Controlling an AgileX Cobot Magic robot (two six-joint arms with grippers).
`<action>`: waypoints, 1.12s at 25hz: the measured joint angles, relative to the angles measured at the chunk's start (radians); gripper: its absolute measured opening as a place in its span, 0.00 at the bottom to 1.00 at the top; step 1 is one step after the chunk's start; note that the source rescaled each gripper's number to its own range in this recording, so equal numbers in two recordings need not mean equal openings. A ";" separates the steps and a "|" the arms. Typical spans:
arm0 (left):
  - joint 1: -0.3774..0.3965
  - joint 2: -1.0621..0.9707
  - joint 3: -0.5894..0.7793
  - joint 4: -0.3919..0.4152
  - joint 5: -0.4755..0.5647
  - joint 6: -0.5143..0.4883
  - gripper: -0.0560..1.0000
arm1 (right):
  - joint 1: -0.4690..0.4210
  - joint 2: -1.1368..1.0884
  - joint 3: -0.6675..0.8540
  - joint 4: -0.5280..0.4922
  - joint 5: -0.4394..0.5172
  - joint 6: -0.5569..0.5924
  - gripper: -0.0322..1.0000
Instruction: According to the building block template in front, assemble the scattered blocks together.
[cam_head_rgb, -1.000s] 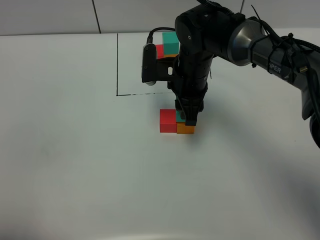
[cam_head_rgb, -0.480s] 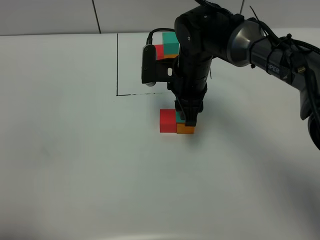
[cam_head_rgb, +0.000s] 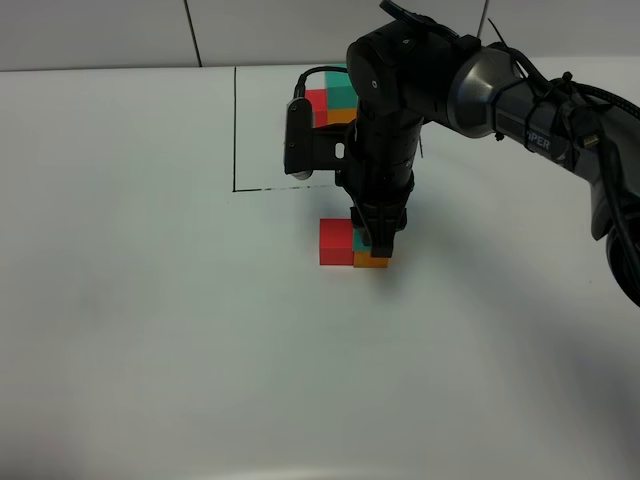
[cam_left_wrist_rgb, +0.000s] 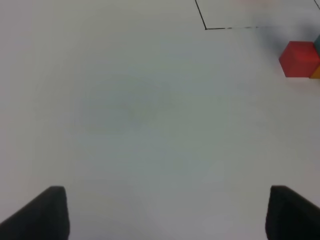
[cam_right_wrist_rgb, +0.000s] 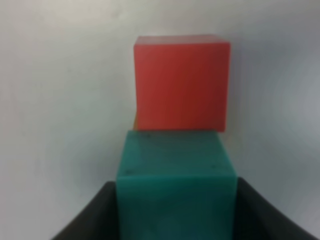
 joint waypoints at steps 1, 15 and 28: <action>0.000 0.000 0.000 0.000 0.000 0.000 0.69 | 0.000 0.000 0.000 0.000 -0.001 0.000 0.05; 0.000 0.000 0.000 0.000 0.000 0.000 0.69 | 0.000 0.005 0.000 -0.001 -0.010 0.000 0.30; 0.000 0.000 0.000 0.000 0.000 0.000 0.69 | -0.027 -0.200 0.035 -0.042 0.078 0.215 0.86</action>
